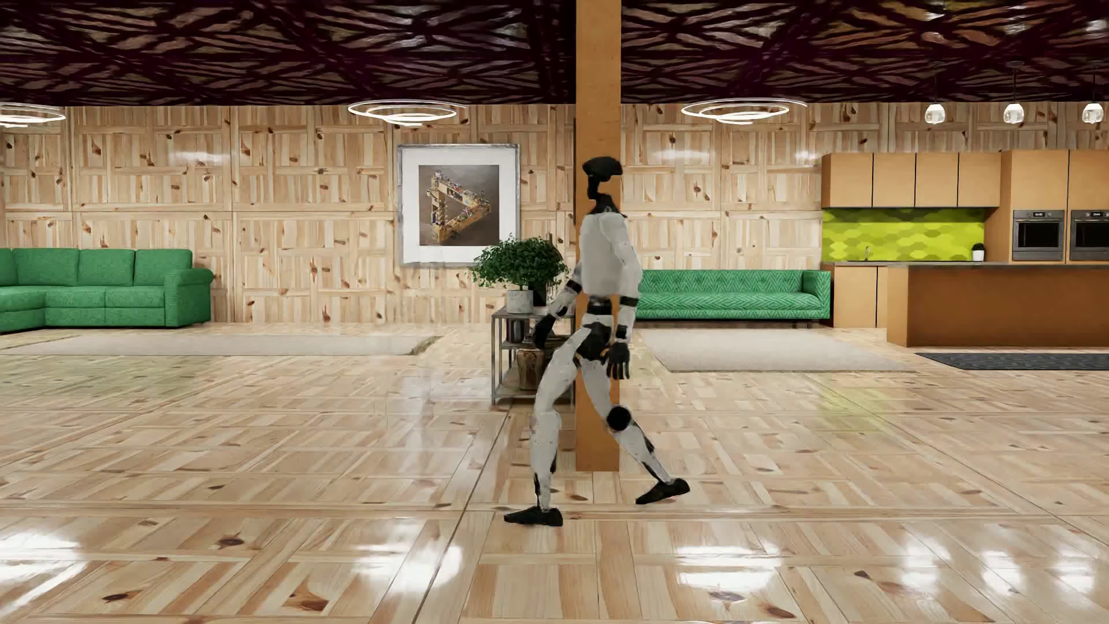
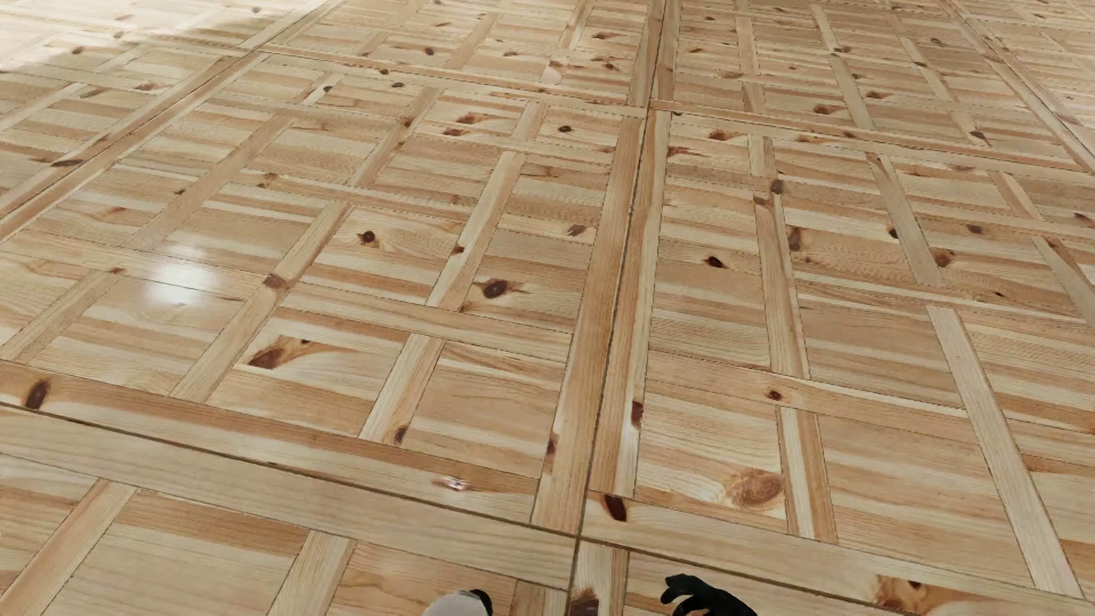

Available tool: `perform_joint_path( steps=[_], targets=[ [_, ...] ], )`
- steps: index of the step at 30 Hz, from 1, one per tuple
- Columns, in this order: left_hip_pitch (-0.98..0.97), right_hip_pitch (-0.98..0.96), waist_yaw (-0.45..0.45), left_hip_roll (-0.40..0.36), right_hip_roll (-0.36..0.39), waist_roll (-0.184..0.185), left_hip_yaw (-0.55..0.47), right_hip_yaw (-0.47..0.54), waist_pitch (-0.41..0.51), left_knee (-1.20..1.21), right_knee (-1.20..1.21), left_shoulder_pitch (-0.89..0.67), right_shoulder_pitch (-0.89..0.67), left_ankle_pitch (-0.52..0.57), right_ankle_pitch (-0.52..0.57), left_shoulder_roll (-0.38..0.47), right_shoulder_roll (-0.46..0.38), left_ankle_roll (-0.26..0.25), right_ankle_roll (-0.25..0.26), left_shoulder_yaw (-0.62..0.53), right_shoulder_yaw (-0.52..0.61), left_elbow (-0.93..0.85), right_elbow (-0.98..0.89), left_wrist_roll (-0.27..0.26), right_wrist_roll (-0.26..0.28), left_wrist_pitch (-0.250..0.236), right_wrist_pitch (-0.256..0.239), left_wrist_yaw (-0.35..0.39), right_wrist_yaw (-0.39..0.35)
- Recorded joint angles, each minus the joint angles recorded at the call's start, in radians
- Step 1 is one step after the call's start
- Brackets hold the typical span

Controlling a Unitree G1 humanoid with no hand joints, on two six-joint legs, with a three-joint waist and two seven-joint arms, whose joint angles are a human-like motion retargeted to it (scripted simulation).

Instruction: Go around the corner

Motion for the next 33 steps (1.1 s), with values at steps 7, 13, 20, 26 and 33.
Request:
perform_joint_path(
  steps=[7,13,20,26,33],
  targets=[
    [0.268,-0.457,-0.083,-0.146,-0.089,-0.028,0.0,0.0,0.042,0.203,1.01,-0.05,0.139,-0.109,0.484,-0.015,0.097,0.0,0.0,0.02,0.013,-0.024,0.1,0.0,0.0,0.0,0.0,0.0,0.0],
    [0.66,-0.69,-0.309,-0.14,-0.057,0.002,0.0,0.0,-0.003,0.008,-0.278,-0.127,0.288,-0.286,0.484,0.039,0.081,0.0,0.0,0.112,0.097,-0.255,0.187,0.0,0.0,0.0,0.0,0.0,0.0],
    [0.418,-0.618,-0.302,0.0,0.138,0.093,0.0,0.0,0.057,0.849,0.186,-0.049,0.331,-0.083,0.588,-0.01,0.05,0.0,0.0,0.185,0.091,-0.101,0.219,0.0,0.0,0.0,0.0,0.0,0.0],
    [0.127,-0.321,-0.085,0.003,0.103,-0.047,0.0,0.0,0.023,0.012,0.115,0.066,0.212,0.401,0.217,0.016,0.018,0.0,0.0,0.167,-0.045,-0.06,0.026,0.0,0.0,0.0,0.0,0.0,0.0],
    [0.301,-0.454,-0.055,0.08,0.009,-0.123,0.0,0.0,0.057,0.177,0.493,0.002,0.155,-0.028,0.575,0.059,0.074,0.0,0.0,0.167,-0.033,-0.007,-0.021,0.0,0.0,0.0,0.0,0.0,0.0]
  ],
)
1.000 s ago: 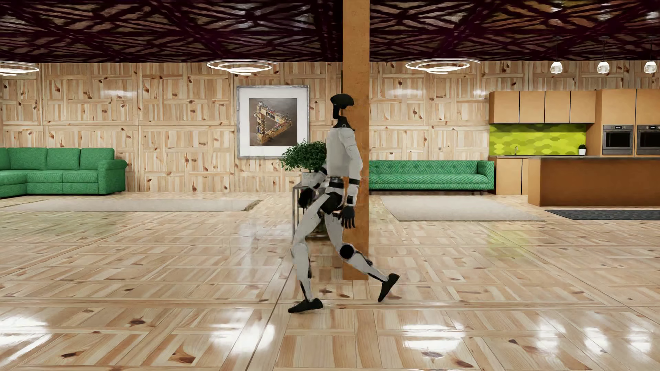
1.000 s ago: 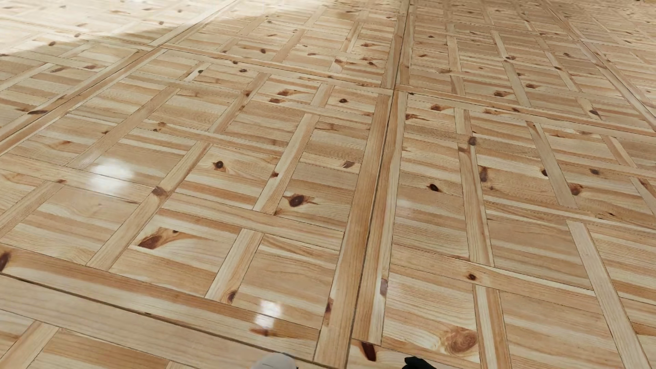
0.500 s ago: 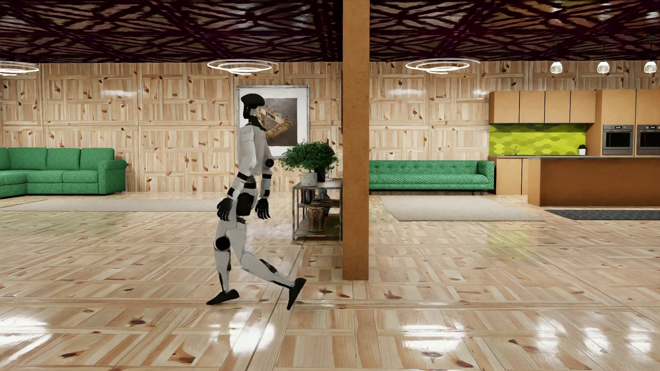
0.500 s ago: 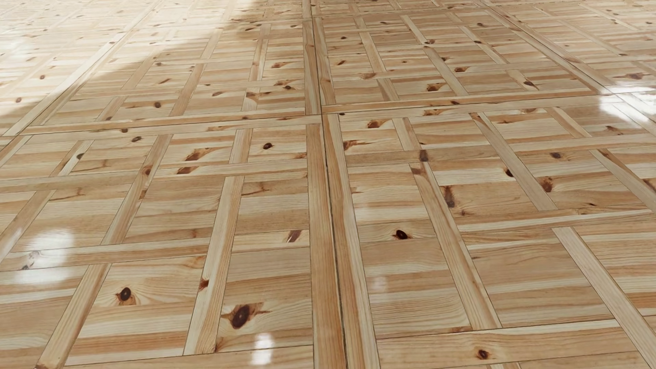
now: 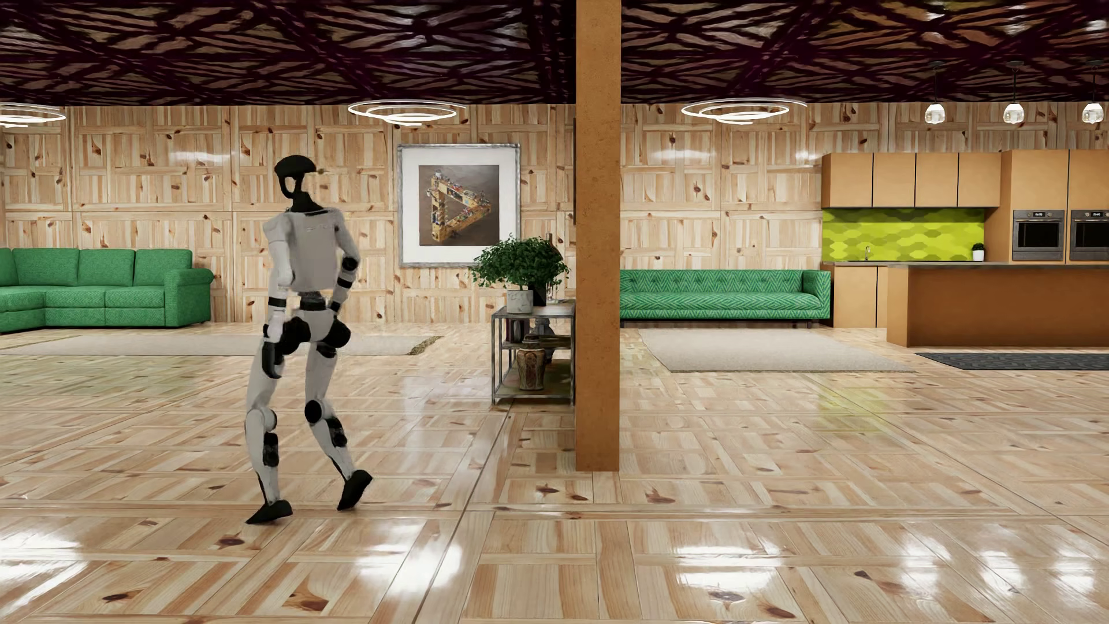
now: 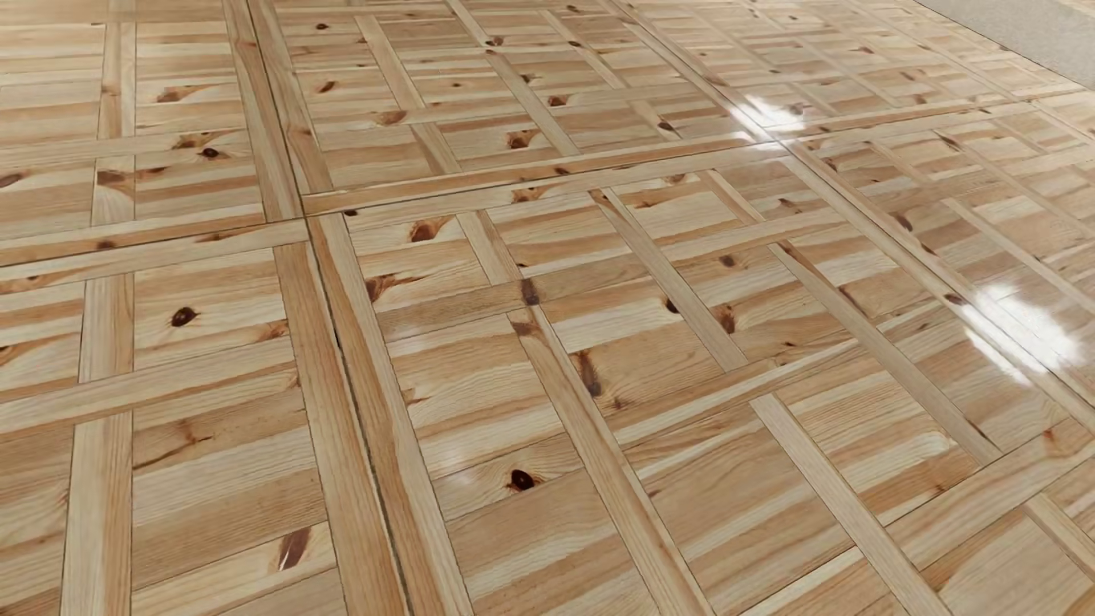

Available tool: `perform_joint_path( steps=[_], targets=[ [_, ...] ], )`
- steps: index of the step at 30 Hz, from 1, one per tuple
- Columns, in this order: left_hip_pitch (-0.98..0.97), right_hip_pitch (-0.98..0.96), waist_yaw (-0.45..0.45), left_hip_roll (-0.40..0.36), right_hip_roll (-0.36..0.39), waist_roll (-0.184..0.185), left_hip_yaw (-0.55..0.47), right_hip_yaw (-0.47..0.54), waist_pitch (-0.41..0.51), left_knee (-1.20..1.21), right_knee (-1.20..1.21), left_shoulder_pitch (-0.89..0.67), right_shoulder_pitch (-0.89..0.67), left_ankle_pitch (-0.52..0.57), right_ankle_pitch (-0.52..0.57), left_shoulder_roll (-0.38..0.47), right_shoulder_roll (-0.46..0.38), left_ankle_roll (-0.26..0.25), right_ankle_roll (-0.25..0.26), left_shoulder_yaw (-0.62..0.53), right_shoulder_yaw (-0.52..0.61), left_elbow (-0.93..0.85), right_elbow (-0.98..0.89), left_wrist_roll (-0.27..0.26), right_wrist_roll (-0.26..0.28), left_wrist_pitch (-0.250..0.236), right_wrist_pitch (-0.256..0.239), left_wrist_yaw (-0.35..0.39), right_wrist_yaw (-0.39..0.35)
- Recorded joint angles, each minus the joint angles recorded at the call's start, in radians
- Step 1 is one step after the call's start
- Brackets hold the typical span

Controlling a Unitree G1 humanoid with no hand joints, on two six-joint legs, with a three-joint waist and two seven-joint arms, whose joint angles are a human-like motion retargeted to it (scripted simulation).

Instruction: Go around the corner

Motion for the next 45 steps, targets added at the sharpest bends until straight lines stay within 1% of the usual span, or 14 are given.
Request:
perform_joint_path(
  steps=[9,11,13,15,19,26,28,31,34,38,39,41,42,45],
  targets=[
    [0.407,-0.443,-0.277,-0.005,-0.165,0.083,0.0,0.0,-0.035,-0.108,-0.376,-0.083,0.216,-0.249,-0.276,0.003,-0.023,0.0,0.0,-0.009,0.181,-0.231,0.215,0.0,0.0,0.0,0.0,0.0,0.0],
    [0.47,-0.54,-0.357,0.021,-0.174,0.121,0.0,0.0,-0.009,-0.088,-0.243,-0.132,0.252,-0.227,0.023,0.018,-0.034,0.0,0.0,-0.021,0.202,-0.25,0.268,0.0,0.0,0.0,0.0,0.0,0.0],
    [0.48,-0.537,-0.392,0.061,-0.115,0.161,0.0,0.0,-0.014,-0.012,-0.158,-0.11,0.241,-0.047,0.017,0.016,-0.032,0.0,0.0,0.019,0.265,-0.235,0.329,0.0,0.0,0.0,0.0,0.0,0.0],
    [0.316,-0.459,-0.326,0.031,-0.061,0.169,0.0,0.0,-0.043,0.217,-0.14,-0.089,0.268,0.073,-0.12,0.007,-0.025,0.0,0.0,-0.002,0.217,-0.181,0.299,0.0,0.0,0.0,0.0,0.0,0.0],
    [-0.048,-0.039,-0.103,-0.067,0.088,0.179,0.0,0.0,0.017,0.622,-0.348,-0.002,0.139,-0.164,-0.31,-0.005,-0.035,0.0,0.0,-0.074,0.189,-0.142,0.16,0.0,0.0,0.0,0.0,0.0,0.0],
    [-0.402,0.474,0.166,-0.094,0.011,0.182,0.0,0.0,-0.055,-0.207,-0.525,0.163,-0.114,-0.121,-0.61,-0.008,-0.09,0.0,0.0,-0.161,-0.17,-0.069,-0.196,0.0,0.0,0.0,0.0,0.0,0.0],
    [-0.466,0.53,0.237,-0.1,-0.099,0.152,0.0,0.0,-0.057,-0.023,-0.454,0.175,-0.119,-0.034,-0.507,-0.008,-0.083,0.0,0.0,-0.171,-0.217,-0.041,-0.221,0.0,0.0,0.0,0.0,0.0,0.0],
    [-0.386,0.339,0.169,-0.188,-0.156,0.116,0.0,0.0,-0.042,0.208,0.114,0.109,-0.053,-0.13,-0.075,-0.037,-0.047,0.0,0.0,-0.175,-0.164,0.027,-0.11,0.0,0.0,0.0,0.0,0.0,0.0],
    [-0.114,0.019,-0.07,-0.252,-0.099,0.152,0.0,0.0,-0.02,0.064,0.497,0.037,0.021,-0.139,-0.111,-0.066,-0.032,0.0,0.0,-0.105,-0.031,-0.133,0.021,0.0,0.0,0.0,0.0,0.0,0.0],
    [0.263,-0.243,-0.261,-0.225,-0.039,0.198,0.0,0.0,-0.016,-0.153,-0.152,-0.074,0.186,-0.169,0.143,-0.069,-0.02,0.0,0.0,-0.015,0.147,-0.418,0.222,0.0,0.0,0.0,0.0,0.0,0.0],
    [0.334,-0.263,-0.293,-0.219,-0.051,0.187,0.0,0.0,-0.022,-0.173,-0.357,-0.112,0.219,-0.203,0.014,-0.057,-0.014,0.0,0.0,0.016,0.17,-0.475,0.248,0.0,0.0,0.0,0.0,0.0,0.0],
    [0.413,-0.317,-0.357,-0.191,-0.081,0.171,0.0,0.0,-0.04,-0.167,-0.449,-0.167,0.278,-0.285,-0.521,-0.035,-0.014,0.0,0.0,0.054,0.223,-0.541,0.266,0.0,0.0,0.0,0.0,0.0,0.0],
    [0.445,-0.342,-0.394,-0.171,-0.078,0.171,0.0,0.0,-0.036,-0.144,-0.458,-0.179,0.299,-0.287,-0.542,-0.033,-0.012,0.0,0.0,0.074,0.246,-0.546,0.276,0.0,0.0,0.0,0.0,0.0,0.0],
    [0.452,-0.411,-0.394,-0.08,0.016,0.231,0.0,0.0,-0.056,0.09,-0.313,-0.141,0.308,0.077,0.051,-0.08,-0.006,0.0,0.0,0.096,0.304,-0.396,0.325,0.0,0.0,0.0,0.0,0.0,0.0]
  ],
)
